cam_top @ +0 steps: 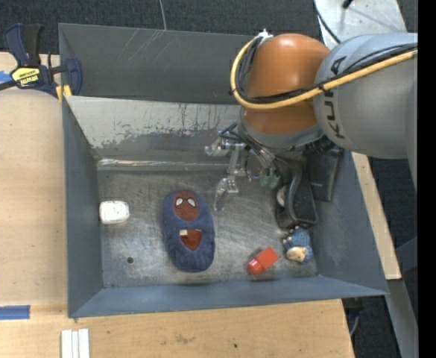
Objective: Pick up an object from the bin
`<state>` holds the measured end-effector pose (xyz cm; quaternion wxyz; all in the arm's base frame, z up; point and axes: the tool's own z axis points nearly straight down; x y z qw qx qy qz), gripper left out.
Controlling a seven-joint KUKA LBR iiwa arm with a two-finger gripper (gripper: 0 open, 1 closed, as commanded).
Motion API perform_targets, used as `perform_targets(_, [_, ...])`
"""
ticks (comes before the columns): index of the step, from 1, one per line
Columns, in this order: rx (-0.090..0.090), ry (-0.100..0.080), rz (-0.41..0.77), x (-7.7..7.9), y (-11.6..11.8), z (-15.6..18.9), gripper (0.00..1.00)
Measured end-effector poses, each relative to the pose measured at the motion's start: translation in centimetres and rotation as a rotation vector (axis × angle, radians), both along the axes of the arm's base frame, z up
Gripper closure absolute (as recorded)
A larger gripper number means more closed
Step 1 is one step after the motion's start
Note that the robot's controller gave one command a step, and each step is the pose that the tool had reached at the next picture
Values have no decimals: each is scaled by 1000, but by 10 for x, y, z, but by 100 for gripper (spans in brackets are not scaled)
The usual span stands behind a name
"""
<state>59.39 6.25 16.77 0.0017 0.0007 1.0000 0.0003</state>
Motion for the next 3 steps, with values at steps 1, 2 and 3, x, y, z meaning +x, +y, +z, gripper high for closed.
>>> perform_targets(1, [-5,-2,122,-18,54,-88,0])
perform_targets(2, [-1,-14,117,-15,54,-82,100])
perform_targets(3, [1,-9,116,5,68,41,100])
